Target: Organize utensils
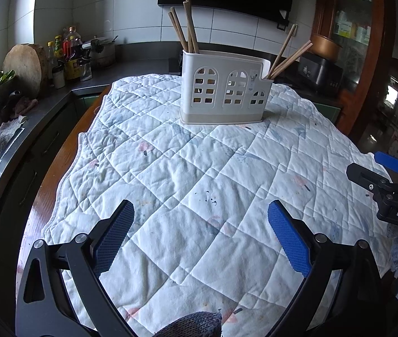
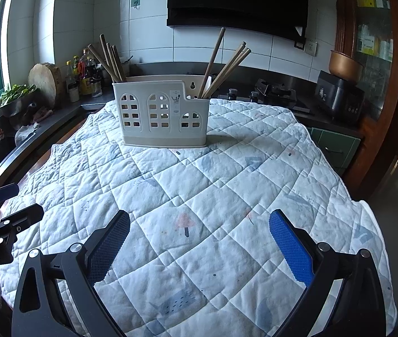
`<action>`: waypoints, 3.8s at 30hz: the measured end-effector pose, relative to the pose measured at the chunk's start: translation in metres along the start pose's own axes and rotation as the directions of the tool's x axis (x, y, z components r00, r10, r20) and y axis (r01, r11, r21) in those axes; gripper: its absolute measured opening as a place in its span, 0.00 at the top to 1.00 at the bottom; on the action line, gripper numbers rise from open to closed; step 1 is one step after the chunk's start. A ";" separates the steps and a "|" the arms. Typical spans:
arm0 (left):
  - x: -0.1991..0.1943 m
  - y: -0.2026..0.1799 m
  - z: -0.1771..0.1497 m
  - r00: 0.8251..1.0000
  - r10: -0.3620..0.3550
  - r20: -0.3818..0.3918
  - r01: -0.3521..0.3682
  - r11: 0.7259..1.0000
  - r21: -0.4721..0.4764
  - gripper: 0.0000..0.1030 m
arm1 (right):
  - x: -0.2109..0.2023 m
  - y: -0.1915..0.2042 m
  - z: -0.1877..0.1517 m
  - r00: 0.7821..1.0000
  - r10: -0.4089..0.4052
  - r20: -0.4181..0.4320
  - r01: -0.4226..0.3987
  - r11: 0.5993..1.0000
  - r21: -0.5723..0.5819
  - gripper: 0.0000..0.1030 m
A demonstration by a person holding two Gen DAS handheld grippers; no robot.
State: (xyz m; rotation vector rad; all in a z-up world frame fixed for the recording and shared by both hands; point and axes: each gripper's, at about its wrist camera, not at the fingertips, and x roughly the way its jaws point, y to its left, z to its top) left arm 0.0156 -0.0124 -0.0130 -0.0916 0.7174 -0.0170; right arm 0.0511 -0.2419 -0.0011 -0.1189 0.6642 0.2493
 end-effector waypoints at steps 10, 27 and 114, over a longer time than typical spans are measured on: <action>0.002 -0.002 -0.001 1.000 -0.002 -0.006 0.002 1.000 0.007 0.07 | 0.001 0.002 0.000 1.000 0.010 -0.003 -0.010 1.000 -0.004 0.07; 0.003 0.000 -0.003 1.000 0.005 -0.007 -0.005 1.000 0.004 0.07 | 0.002 0.004 -0.001 1.000 0.018 -0.005 -0.018 1.000 -0.013 0.07; 0.004 0.001 -0.006 1.000 0.005 -0.011 -0.005 1.000 -0.017 0.07 | 0.003 0.007 -0.007 0.999 0.047 -0.021 -0.047 0.999 -0.002 0.07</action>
